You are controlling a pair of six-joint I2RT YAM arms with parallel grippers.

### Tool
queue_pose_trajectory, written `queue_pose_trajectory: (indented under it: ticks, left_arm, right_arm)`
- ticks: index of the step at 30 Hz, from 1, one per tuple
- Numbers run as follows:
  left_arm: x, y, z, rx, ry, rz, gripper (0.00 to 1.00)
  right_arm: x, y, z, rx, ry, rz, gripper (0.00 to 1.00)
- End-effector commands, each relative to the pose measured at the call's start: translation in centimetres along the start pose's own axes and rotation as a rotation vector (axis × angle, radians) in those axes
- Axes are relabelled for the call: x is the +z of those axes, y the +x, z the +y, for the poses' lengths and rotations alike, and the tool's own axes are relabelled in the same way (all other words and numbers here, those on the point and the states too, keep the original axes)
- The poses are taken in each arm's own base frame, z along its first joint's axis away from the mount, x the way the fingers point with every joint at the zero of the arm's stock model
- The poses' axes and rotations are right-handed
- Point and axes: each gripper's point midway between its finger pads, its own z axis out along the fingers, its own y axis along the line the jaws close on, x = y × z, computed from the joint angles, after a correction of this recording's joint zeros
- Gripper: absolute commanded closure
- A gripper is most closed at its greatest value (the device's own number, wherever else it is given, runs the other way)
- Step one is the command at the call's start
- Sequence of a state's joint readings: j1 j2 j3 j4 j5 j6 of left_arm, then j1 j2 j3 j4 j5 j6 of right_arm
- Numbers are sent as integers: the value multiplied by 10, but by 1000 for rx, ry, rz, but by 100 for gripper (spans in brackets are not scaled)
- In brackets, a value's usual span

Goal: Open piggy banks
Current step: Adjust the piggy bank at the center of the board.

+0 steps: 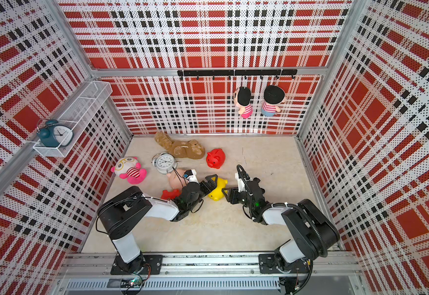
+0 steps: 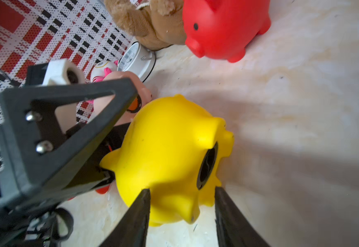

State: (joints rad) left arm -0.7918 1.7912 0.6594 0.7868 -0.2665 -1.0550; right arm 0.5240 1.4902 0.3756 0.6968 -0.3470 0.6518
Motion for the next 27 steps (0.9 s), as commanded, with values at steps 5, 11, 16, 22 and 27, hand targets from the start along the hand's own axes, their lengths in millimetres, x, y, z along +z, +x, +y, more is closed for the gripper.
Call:
queue_pose_trajectory:
  ticks: [5, 11, 16, 22, 27]
  left_arm:
    - [0, -1, 0, 265, -147, 127, 2]
    - [13, -2, -11, 501, -250, 250, 2]
    - [19, 13, -6, 649, -302, 395, 2]
    - [14, 26, 4, 713, -323, 504, 2]
    - [7, 30, 8, 724, -327, 537, 2]
  right_arm:
    - [-13, -12, 23, -10, -77, -48, 48]
    - [-23, -22, 19, -77, -7, -79, 42]
    - [-24, -21, 8, -89, 43, -82, 42]
    - [-16, -16, -6, -84, 83, -72, 45]
    - [-3, -16, -12, -78, 91, -64, 46]
